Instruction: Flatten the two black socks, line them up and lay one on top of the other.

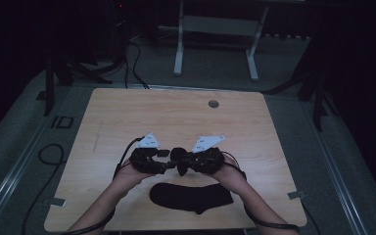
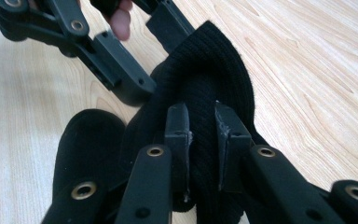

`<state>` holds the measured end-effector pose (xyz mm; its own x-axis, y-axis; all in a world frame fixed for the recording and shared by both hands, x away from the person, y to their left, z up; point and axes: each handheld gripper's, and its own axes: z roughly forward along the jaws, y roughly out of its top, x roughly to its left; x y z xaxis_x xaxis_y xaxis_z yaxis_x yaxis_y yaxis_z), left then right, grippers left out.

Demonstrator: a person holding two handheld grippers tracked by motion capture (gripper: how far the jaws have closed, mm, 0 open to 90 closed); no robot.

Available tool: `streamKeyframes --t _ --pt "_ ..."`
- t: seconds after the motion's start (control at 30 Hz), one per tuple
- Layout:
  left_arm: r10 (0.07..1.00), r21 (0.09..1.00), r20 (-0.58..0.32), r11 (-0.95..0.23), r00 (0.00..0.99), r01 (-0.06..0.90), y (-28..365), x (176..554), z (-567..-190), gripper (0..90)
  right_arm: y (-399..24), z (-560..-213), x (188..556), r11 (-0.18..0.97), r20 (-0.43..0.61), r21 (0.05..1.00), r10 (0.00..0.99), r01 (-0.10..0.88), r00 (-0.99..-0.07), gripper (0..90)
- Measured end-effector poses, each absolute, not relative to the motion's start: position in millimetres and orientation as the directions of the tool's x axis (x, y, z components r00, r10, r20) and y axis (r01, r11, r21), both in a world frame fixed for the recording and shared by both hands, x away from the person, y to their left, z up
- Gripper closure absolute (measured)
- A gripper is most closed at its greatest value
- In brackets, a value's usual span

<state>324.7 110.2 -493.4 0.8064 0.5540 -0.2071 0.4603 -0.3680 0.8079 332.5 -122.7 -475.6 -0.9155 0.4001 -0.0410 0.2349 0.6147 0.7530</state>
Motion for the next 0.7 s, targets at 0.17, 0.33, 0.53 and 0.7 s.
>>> streamKeyframes --t 0.17,0.33,0.53,0.7 --pt "0.527 0.813 -0.233 -0.356 0.818 0.461 108.1 326.9 -494.3 57.2 -122.8 -474.5 332.3 0.617 -0.051 0.753 0.403 0.230 -0.914 77.3" --pt "0.566 0.808 -0.211 -0.358 0.797 0.469 104.9 323.8 -493.2 82.2 -126.8 -472.2 332.8 0.609 -0.066 0.762 0.414 0.222 -0.908 77.0" --pt "0.589 0.818 -0.137 -0.386 0.796 0.427 102.5 316.6 -485.7 84.3 -132.8 -470.5 334.0 0.581 -0.046 0.782 0.414 0.225 -0.909 77.0" --pt "0.598 0.819 -0.102 -0.404 0.795 0.409 101.8 313.1 -480.2 85.1 -136.4 -467.8 333.6 0.569 -0.041 0.791 0.416 0.225 -0.909 77.0"
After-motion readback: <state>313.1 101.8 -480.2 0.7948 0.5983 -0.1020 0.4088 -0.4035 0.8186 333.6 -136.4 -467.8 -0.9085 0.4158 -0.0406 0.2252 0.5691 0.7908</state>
